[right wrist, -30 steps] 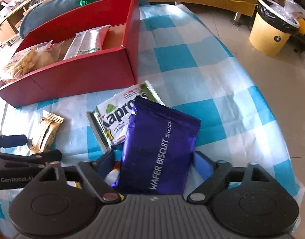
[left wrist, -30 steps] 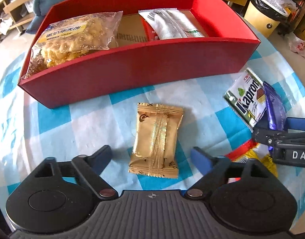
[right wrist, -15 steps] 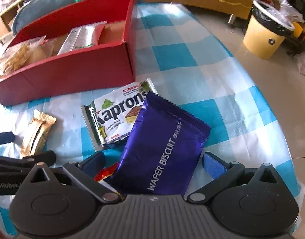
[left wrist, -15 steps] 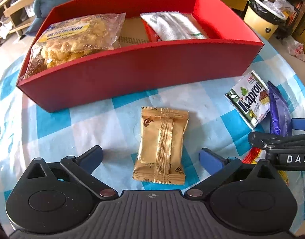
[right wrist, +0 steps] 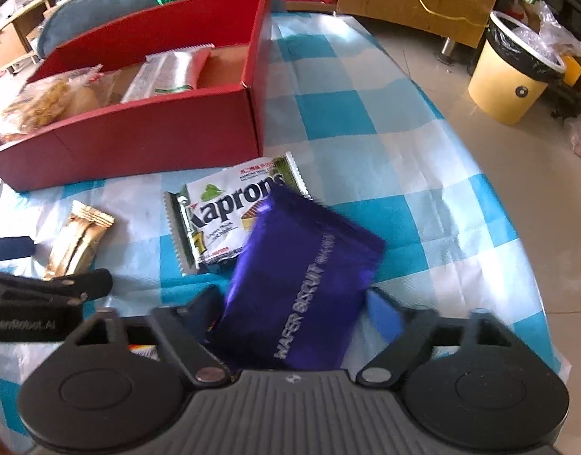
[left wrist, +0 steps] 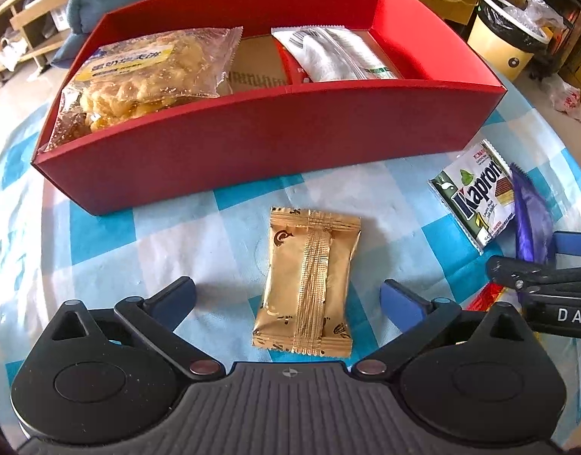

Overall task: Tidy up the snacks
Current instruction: 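Close the left tool on the gold cake while the right tool grasps the purple packet, then lift the gold cake and purple packet and carry both toward the red box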

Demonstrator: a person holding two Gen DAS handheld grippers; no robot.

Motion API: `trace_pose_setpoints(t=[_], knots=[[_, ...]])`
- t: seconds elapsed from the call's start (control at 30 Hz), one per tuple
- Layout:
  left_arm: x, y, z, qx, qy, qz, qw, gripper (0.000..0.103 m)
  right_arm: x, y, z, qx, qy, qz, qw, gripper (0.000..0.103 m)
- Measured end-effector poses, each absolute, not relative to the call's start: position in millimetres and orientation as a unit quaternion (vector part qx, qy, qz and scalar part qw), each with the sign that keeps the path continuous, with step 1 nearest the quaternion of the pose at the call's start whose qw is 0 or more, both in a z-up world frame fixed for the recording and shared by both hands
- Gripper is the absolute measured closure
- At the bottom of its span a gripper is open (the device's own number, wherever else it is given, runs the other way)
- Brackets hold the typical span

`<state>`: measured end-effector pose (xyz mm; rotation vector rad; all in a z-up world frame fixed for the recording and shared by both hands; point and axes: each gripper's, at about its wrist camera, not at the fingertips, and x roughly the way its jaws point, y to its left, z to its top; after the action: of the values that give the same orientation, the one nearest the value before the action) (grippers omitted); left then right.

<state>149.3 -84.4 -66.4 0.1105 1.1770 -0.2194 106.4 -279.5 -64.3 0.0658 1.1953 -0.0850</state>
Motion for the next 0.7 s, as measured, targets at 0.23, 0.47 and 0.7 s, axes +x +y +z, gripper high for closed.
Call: trace_pose_setpoints(t=[0.23, 0.47, 0.7], knots=[[142.4, -86.4, -53.5, 0.051, 0.543, -0.111, 0.831, 0.042, 96.8, -278.6, -55.1, 0.024, 0.559, -0.038, 0.828, 0.046], [134.0, -78.9, -52.7, 0.037, 0.548, -0.106, 0.829, 0.053, 83.2, -278.8, -43.3, 0.035, 0.550, -0.037, 0.833, 0.061], [125.0, -73.6, -51.3, 0.029, 0.554, -0.096, 0.826, 0.054, 77.7, -277.5, -40.2, 0.034, 0.548, -0.036, 0.835, 0.066]])
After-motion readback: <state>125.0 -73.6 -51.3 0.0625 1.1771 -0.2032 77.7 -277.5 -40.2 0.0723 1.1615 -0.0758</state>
